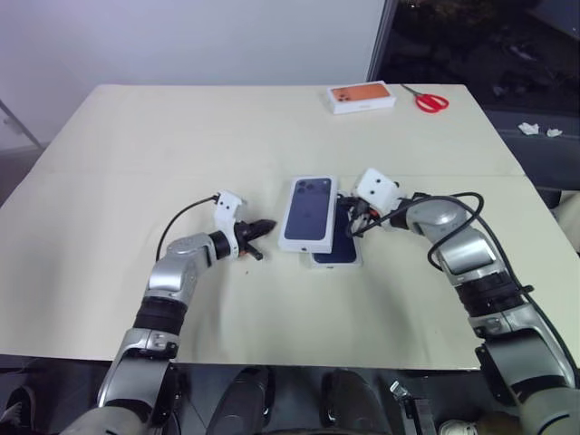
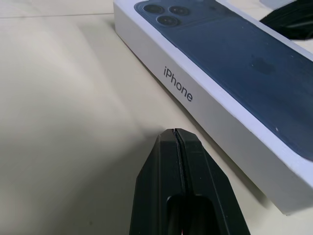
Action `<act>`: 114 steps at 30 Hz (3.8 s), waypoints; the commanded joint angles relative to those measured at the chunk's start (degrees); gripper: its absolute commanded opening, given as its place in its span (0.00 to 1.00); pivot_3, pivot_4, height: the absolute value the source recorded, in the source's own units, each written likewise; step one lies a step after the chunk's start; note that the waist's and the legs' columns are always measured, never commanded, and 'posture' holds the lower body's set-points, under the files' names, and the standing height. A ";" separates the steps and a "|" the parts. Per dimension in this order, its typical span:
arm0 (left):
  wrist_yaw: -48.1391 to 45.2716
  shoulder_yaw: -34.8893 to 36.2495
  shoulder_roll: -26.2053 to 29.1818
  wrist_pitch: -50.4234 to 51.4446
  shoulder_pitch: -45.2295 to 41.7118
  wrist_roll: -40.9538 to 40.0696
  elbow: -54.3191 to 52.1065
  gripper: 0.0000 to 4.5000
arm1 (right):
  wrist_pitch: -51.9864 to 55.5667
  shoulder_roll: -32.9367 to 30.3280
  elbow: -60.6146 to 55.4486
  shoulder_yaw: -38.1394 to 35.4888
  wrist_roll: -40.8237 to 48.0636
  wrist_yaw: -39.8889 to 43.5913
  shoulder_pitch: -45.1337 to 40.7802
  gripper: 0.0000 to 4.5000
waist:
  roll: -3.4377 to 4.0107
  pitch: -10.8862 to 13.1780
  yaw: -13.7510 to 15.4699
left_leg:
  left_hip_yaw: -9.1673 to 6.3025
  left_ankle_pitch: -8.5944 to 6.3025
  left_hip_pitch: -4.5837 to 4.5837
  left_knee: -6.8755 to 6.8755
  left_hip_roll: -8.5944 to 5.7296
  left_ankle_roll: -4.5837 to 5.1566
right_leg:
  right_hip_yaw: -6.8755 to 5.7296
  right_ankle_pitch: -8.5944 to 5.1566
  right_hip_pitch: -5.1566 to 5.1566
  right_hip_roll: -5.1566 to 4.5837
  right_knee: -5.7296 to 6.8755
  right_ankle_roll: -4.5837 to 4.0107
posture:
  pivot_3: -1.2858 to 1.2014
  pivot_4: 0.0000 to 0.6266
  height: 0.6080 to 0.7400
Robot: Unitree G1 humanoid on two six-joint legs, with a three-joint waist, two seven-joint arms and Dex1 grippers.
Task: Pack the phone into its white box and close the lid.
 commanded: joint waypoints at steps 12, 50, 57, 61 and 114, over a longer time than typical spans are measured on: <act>-1.95 -4.82 -5.45 -0.55 -0.49 1.81 -2.29 0.00 | -4.05 -2.60 -3.26 0.42 -3.27 2.87 1.13 0.02 | -0.01 0.00 -0.12 | 0.00 0.00 0.00 0.00 0.00 0.00 | 0.00 0.00 0.00 0.00 0.00 0.00 | 0.52 0.24 1.00; -1.34 -6.88 -4.16 4.16 4.47 0.29 -13.18 0.00 | -10.93 -14.84 -7.61 0.23 -12.07 7.68 5.69 0.02 | -0.02 0.00 -0.10 | 0.00 0.00 0.00 0.04 0.03 0.00 | 0.00 0.00 0.03 0.02 -0.01 0.00 | 0.52 0.24 1.00; -1.12 -6.91 -4.60 4.29 3.73 0.11 -13.09 0.00 | -10.02 -14.22 -5.00 -1.93 -10.93 7.79 3.29 0.02 | -0.02 0.00 -0.24 | 0.01 0.01 0.00 0.03 0.08 -0.01 | 0.00 0.00 0.01 0.02 -0.01 0.00 | 0.52 0.24 1.00; -1.13 -6.80 -4.38 4.54 3.47 0.00 -13.62 0.00 | -6.79 -12.42 -7.67 -2.71 -8.26 8.95 3.30 0.02 | -0.02 0.01 -0.23 | 0.01 0.01 0.00 0.04 0.09 -0.01 | 0.00 0.00 0.02 0.01 -0.01 0.00 | 0.52 0.24 1.00; -0.12 -6.24 -2.09 9.54 6.27 -1.74 -21.64 0.00 | -2.68 -12.67 -17.41 -0.92 -7.11 11.88 8.17 0.02 | -0.02 0.00 -0.25 | 0.01 0.01 0.00 0.04 0.11 -0.01 | 0.01 0.00 0.01 0.02 -0.01 0.00 | 0.52 0.24 1.00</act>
